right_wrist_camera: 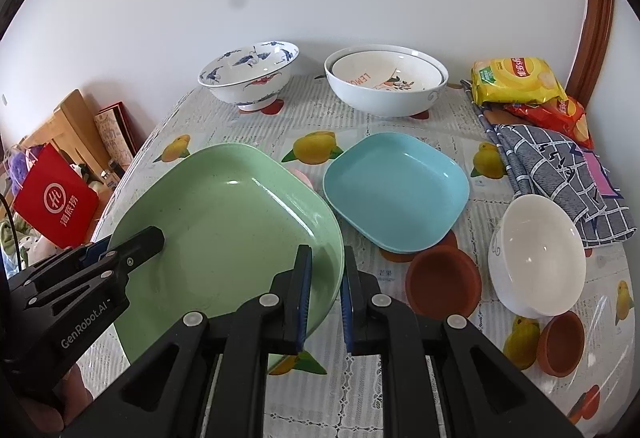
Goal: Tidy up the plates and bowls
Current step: 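Lift the green plate off the pink plate with the left tool, then lower the green plate onto the table and open the left tool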
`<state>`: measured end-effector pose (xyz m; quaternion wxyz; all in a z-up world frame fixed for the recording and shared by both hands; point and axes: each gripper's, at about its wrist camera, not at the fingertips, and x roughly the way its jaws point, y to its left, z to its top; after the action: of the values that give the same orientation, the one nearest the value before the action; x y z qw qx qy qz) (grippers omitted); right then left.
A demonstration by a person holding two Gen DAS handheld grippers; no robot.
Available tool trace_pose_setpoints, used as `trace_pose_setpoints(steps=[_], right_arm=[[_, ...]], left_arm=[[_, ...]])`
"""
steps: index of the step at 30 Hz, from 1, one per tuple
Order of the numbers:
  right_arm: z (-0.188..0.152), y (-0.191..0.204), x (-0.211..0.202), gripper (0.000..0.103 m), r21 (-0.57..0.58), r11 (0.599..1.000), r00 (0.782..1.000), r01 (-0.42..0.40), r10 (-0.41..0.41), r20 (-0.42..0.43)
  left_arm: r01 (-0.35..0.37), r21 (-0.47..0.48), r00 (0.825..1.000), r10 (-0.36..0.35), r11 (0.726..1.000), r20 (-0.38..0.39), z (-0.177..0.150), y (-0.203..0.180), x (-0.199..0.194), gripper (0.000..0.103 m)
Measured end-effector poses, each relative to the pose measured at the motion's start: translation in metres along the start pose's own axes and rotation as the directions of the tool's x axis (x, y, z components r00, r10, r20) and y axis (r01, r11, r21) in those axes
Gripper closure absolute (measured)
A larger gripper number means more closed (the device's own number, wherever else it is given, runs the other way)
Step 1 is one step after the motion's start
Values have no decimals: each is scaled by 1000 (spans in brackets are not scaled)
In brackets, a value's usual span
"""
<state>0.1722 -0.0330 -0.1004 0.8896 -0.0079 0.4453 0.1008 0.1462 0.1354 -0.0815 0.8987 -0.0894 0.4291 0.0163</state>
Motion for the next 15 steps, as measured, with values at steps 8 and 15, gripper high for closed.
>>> trace_pose_setpoints(steps=[8, 15], right_arm=[[-7, 8, 24, 90, -22, 1000, 999, -6, 5, -49], [-10, 15, 46, 90, -49, 999, 996, -19, 14, -92]], left_arm=[[-21, -28, 998, 19, 999, -55, -10, 14, 19, 83], [-38, -57, 996, 33, 998, -83, -15, 25, 34, 83]])
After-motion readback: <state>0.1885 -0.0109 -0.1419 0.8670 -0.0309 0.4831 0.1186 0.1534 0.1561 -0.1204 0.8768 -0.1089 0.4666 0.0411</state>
